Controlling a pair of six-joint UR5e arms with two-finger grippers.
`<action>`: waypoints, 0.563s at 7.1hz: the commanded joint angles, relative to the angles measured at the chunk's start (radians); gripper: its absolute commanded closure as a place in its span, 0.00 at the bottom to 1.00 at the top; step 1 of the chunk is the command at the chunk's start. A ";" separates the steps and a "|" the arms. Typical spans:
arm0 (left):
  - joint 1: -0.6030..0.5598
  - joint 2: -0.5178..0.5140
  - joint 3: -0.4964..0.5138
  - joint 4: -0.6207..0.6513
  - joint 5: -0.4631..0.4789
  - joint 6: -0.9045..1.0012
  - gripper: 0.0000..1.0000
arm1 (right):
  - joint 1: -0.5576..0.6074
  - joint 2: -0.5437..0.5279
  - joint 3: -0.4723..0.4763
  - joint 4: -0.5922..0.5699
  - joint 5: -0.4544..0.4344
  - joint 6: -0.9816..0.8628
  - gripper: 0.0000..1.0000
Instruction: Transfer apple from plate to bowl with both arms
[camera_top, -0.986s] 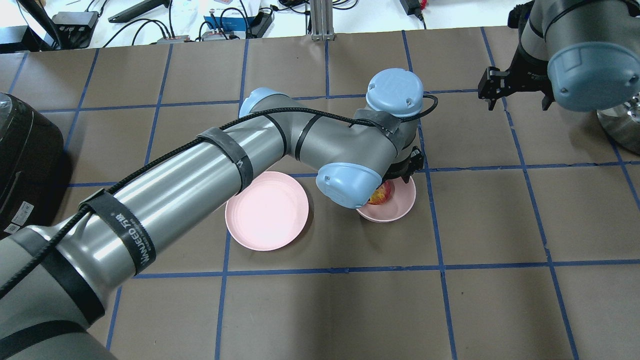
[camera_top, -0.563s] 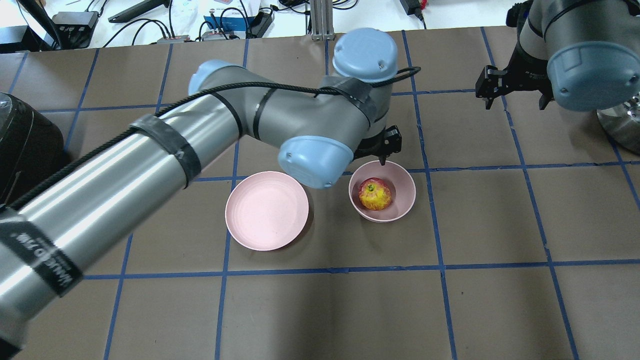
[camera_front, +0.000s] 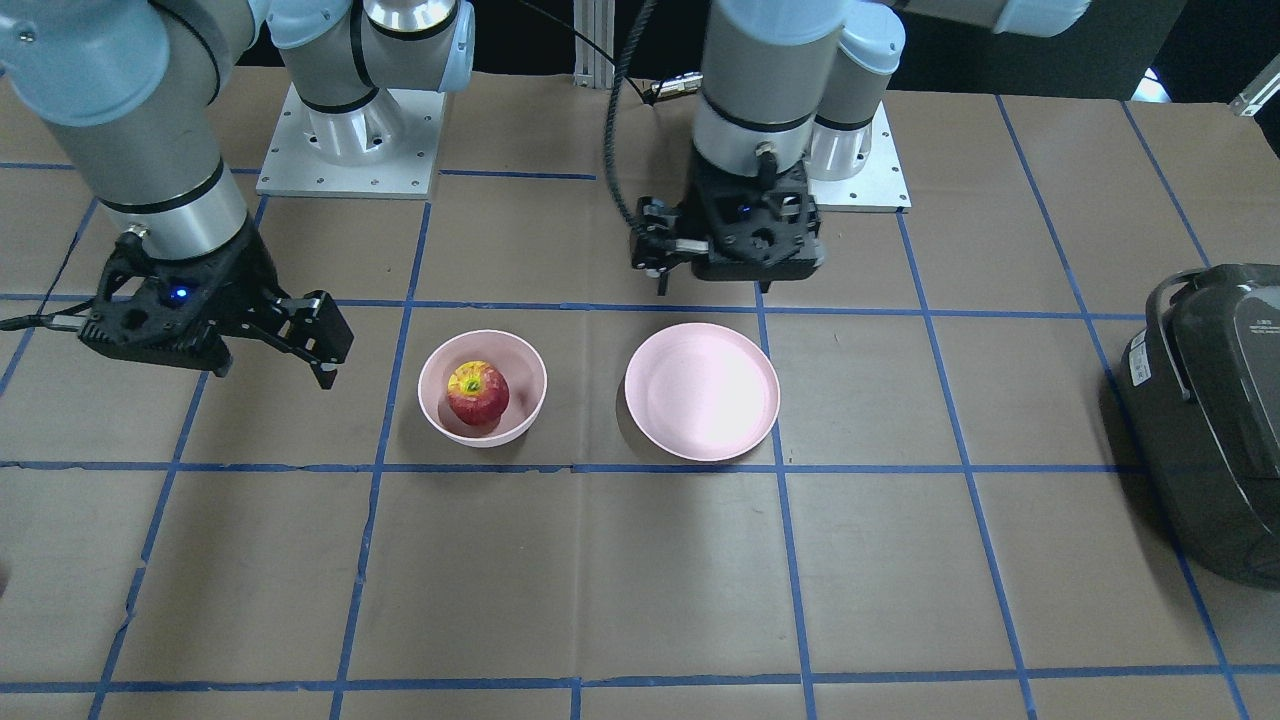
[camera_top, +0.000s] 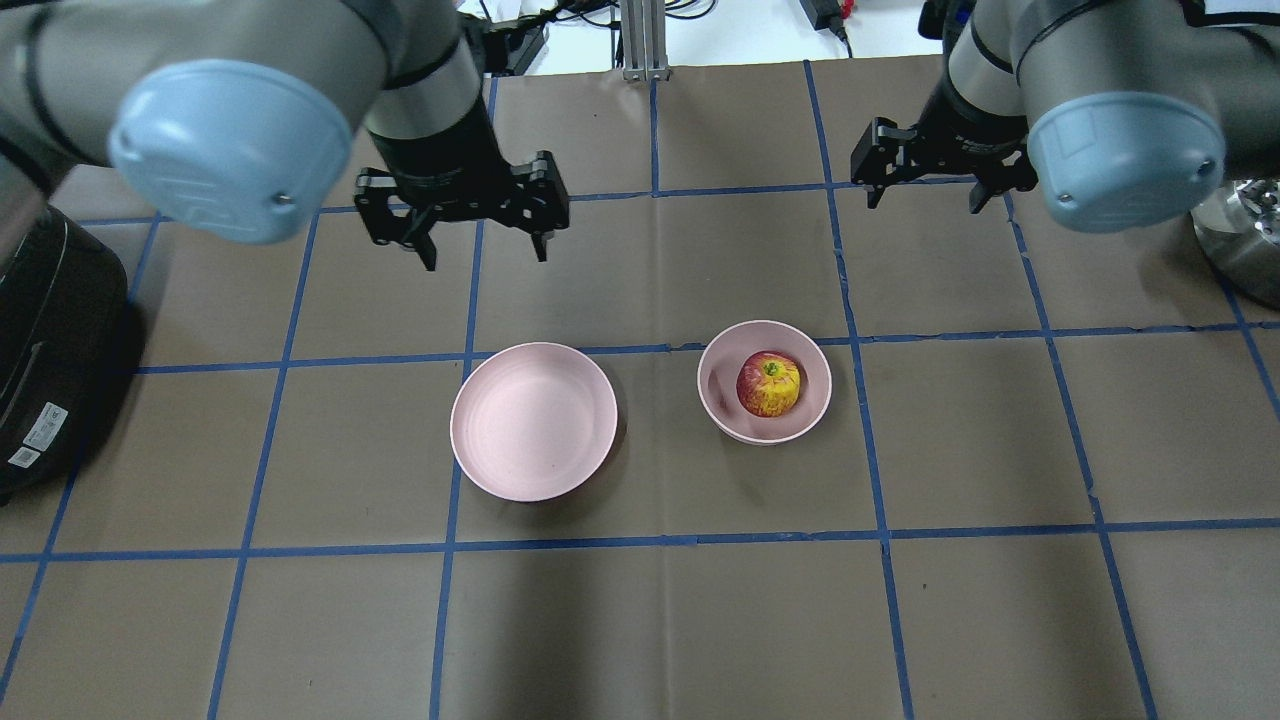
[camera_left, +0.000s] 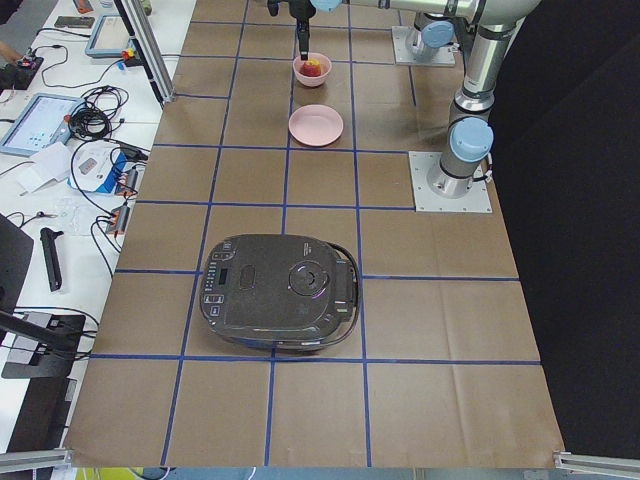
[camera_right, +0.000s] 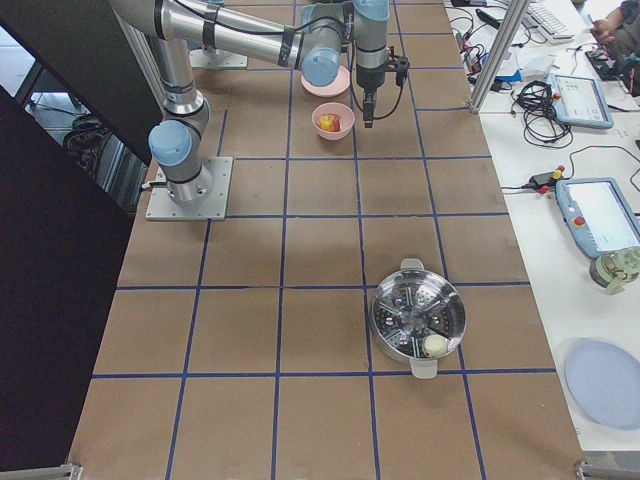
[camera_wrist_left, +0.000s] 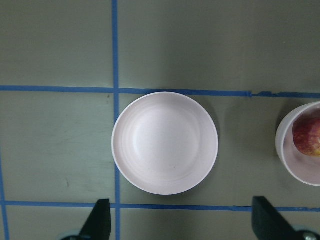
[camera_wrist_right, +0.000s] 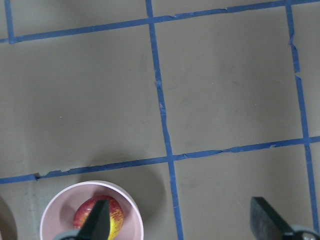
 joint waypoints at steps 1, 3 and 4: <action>0.096 0.052 0.004 -0.055 0.001 0.114 0.00 | 0.040 0.000 -0.031 0.010 -0.001 0.038 0.00; 0.110 0.040 0.077 -0.123 0.001 0.125 0.00 | 0.040 0.012 -0.106 0.088 -0.007 0.066 0.00; 0.110 0.041 0.082 -0.166 0.004 0.124 0.00 | 0.041 0.014 -0.126 0.093 -0.008 0.076 0.00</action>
